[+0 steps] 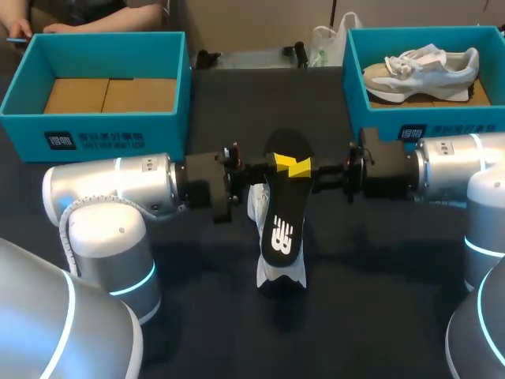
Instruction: Take the shoe out of the shoebox, open the shoe tongue, remove and reinsert the insole, then place the shoe into the shoebox
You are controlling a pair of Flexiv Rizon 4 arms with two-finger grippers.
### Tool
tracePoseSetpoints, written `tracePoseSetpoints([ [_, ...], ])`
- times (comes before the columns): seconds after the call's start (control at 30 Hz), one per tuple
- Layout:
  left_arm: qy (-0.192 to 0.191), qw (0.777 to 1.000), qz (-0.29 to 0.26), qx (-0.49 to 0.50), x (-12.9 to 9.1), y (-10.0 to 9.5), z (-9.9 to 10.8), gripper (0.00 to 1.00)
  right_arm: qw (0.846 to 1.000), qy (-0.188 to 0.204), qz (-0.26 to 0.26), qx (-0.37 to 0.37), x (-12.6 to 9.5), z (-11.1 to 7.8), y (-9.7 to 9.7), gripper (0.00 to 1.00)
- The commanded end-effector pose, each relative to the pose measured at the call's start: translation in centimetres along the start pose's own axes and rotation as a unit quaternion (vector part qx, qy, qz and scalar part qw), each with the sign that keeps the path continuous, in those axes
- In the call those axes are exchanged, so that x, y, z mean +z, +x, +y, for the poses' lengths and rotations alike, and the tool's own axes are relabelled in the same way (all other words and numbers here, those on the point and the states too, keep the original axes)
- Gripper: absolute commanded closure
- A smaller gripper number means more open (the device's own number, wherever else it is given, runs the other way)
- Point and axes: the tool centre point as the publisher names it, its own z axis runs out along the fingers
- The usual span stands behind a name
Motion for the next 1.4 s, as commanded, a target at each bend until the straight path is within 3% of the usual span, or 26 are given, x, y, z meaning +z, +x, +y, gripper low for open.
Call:
tracePoseSetpoints([
  [0.03, 0.007, 1.000, 0.008, -0.007, -0.6, -0.4, -0.2, 1.00, 1.000, -0.009, -0.006, 0.000, -1.2, -0.5, 0.1, 0.00],
  [0.33, 0.012, 0.999, 0.024, -0.041, -2.4, 0.4, -1.2, 1.00, 0.999, -0.017, -0.034, -0.029, -4.2, -0.6, 0.2, 0.00],
  [0.57, 0.024, 0.995, 0.031, -0.092, -3.6, 0.9, -2.9, 1.00, 0.991, 0.004, -0.046, -0.122, -5.9, -0.4, -0.1, 0.00],
  [0.83, 0.034, 0.986, 0.026, -0.163, -4.5, 0.9, -3.9, 1.00, 0.962, 0.073, -0.035, -0.260, -6.3, -0.9, -0.9, 0.00],
  [0.97, 0.031, 0.978, 0.006, -0.208, -4.6, 0.8, -4.0, 1.00, 0.937, 0.120, -0.022, -0.328, -5.8, -1.5, -0.6, 0.00],
  [1.4, 0.027, 0.976, -0.001, -0.215, -4.7, 0.7, -3.8, 1.00, 0.936, 0.129, -0.031, -0.325, -5.5, -1.5, -0.6, 0.00],
])
